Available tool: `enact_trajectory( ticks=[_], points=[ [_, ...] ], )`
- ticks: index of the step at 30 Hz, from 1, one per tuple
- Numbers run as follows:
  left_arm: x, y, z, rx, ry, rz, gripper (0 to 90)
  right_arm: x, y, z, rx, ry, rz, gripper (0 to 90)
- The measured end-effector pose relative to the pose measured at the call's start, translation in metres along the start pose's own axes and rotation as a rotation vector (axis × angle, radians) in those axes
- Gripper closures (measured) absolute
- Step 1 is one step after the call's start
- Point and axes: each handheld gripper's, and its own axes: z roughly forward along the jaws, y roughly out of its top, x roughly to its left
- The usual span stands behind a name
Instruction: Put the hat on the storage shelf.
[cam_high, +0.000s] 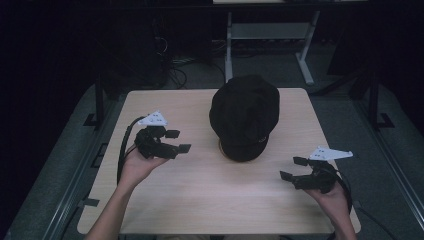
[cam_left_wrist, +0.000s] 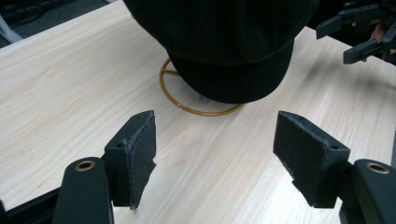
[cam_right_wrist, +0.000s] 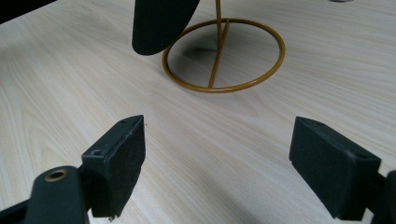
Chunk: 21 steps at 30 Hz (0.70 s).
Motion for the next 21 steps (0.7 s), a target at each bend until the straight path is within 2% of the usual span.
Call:
enact_trajectory(
  ticks=[12,21],
  points=[
    [-0.001,-0.02,-0.008,-0.009,0.023,-0.014,27.6,0.002,0.0,0.002,0.014,0.002,-0.009,18.1],
    [-0.001,-0.038,-0.01,-0.007,0.024,-0.032,26.5,0.003,0.0,0.003,0.02,0.004,-0.013,18.1]
  ],
)
